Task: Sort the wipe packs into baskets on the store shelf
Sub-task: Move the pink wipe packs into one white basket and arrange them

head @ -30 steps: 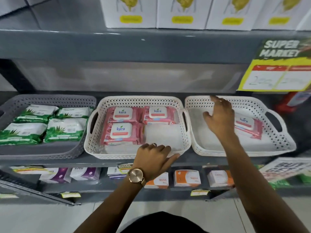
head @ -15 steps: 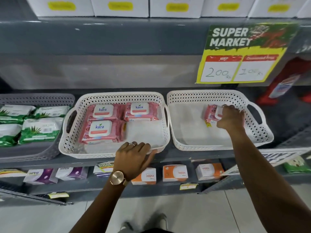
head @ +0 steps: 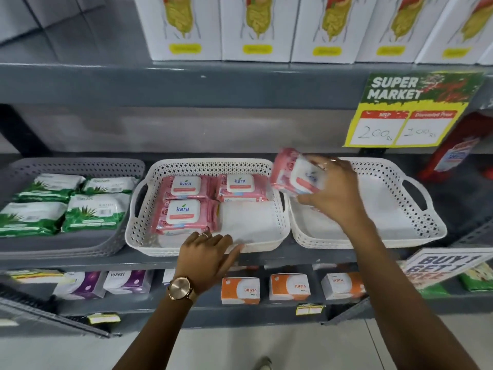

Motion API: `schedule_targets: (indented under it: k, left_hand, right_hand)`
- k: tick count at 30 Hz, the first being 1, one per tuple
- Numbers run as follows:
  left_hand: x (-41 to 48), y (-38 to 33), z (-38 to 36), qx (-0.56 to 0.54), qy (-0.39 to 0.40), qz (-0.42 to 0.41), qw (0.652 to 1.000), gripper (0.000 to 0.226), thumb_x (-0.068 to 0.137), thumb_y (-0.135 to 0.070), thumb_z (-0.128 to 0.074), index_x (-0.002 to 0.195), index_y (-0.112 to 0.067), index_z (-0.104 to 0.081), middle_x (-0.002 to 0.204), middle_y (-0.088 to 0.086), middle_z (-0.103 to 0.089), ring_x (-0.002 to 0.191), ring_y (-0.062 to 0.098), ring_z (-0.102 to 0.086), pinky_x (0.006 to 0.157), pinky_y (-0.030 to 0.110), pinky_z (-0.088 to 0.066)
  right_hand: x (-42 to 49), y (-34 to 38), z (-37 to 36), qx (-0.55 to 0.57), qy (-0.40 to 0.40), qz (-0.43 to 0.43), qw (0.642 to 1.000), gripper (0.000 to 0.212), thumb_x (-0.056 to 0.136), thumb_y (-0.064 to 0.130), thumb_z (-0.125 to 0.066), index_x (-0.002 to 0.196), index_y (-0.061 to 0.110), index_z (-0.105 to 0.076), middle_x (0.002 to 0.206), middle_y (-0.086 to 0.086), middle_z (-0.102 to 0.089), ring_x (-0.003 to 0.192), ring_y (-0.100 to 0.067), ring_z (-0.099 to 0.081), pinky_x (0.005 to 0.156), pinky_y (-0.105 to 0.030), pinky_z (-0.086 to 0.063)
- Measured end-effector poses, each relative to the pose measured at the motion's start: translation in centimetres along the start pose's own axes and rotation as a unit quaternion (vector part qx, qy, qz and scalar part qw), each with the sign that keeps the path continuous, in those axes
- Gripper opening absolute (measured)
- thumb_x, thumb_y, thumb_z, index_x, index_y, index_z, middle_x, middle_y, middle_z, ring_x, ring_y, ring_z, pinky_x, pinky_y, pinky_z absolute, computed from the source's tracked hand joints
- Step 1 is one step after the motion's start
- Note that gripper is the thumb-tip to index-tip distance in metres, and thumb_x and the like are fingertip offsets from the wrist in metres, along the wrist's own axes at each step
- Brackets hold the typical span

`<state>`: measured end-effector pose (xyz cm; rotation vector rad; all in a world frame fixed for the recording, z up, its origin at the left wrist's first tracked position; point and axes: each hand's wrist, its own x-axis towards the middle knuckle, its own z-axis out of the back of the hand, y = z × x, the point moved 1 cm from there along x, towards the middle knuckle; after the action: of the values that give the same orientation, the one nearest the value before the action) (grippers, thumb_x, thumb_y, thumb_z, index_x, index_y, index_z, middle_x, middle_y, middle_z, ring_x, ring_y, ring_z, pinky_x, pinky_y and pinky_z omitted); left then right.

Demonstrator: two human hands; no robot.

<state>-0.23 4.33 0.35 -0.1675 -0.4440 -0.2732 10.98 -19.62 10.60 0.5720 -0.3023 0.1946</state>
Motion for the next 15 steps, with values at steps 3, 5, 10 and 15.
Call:
schedule_targets:
  k: [3,5,10,15]
  left_hand:
    - [-1.0,2.0,1.0,-0.013,0.007,0.009,1.000,0.052,0.094,-0.051,-0.032,0.078,-0.020,-0.069,0.063,-0.002,-0.069,0.057,0.020,-0.063,0.060,0.029,-0.049]
    - [-1.7,2.9,1.7,-0.024,0.007,0.019,0.999,0.055,0.096,-0.054,-0.028,0.077,-0.021,-0.068,0.063,-0.003,-0.069,0.057,0.019,-0.063,0.060,0.028,-0.048]
    - [-2.2,4.9,3.0,-0.098,0.011,0.082,0.992,0.048,0.092,-0.053,-0.032,0.086,-0.022,-0.068,0.075,-0.004,-0.071,0.070,0.020,-0.064,0.061,0.030,-0.049]
    - [-0.6,7.3,3.7,-0.142,0.047,0.123,0.981,0.038,0.091,-0.049,-0.040,0.112,-0.024,-0.061,0.115,0.000,-0.065,0.101,0.019,-0.061,0.080,0.040,-0.054]
  right_hand:
    - [0.6,4.7,-3.3,-0.027,0.067,0.074,0.995,0.089,0.041,0.037,-0.089,0.123,0.023,-0.060,0.118,-0.006,-0.067,0.107,-0.028,-0.055,0.090,-0.031,-0.041]
    - [0.8,6.5,-6.2,-0.080,0.113,0.102,0.985,0.091,0.048,0.037,-0.088,0.131,0.022,-0.053,0.127,-0.004,-0.061,0.117,-0.026,-0.048,0.094,-0.030,-0.035]
    - [-0.4,7.2,-11.3,-0.205,0.202,0.124,0.950,0.104,0.058,0.050,-0.084,0.144,0.019,-0.035,0.148,-0.004,-0.041,0.141,-0.025,-0.025,0.117,-0.036,-0.020]
    - [-1.9,7.6,-12.6,-0.153,0.233,0.106,0.954,0.094,0.065,0.044,-0.081,0.145,0.025,-0.036,0.152,-0.001,-0.037,0.139,-0.024,-0.032,0.114,-0.042,-0.031]
